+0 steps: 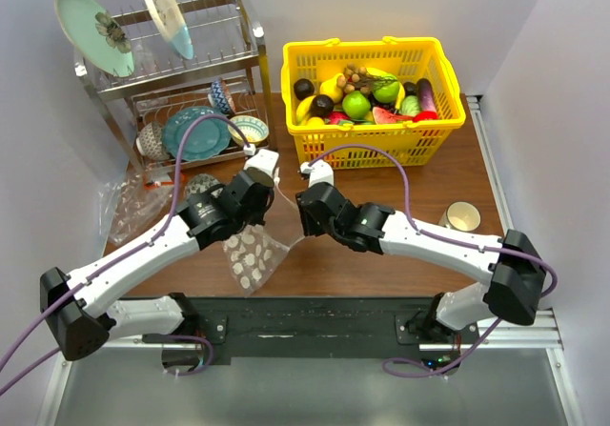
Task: Place the food in the zip-top bag and seal the zipper
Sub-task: Open the zipper of the food storage bag.
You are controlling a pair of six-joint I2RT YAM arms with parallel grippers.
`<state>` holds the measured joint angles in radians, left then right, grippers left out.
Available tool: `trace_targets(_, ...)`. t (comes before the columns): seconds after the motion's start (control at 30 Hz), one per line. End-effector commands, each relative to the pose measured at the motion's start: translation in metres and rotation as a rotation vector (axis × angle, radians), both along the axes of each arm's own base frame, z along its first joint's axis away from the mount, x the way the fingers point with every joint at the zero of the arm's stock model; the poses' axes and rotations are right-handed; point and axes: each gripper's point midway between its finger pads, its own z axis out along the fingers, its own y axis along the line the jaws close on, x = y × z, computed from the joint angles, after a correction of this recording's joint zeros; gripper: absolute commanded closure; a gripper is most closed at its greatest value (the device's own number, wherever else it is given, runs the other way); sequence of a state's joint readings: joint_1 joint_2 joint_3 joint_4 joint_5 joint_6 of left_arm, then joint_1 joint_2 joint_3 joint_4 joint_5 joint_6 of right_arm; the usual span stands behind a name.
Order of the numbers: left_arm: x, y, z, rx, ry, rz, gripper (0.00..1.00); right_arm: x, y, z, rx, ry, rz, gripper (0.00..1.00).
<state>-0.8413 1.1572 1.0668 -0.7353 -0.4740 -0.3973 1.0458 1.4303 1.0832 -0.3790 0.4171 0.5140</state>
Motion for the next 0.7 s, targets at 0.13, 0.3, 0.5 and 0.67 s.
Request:
trace_targets(0.13,0.003,-0.036,0.024,-0.166,-0.050,-0.109,0.99,-0.013,0.037,0.026,0.154,-0.007,0.186,0.60)
trace_targets(0.3,0.004,-0.035,0.023,-0.162,-0.057,-0.110,0.99,-0.014,0.038,0.027,0.161,-0.003,0.188,0.61)
trace_targets(0.5,0.002,-0.036,0.019,-0.170,-0.056,-0.119,0.99,-0.012,0.037,0.028,0.155,0.003,0.175,0.69)
trace_targets(0.67,-0.001,-0.037,0.017,-0.180,-0.046,-0.129,0.96,-0.010,0.038,0.030,0.168,0.008,0.149,0.85)
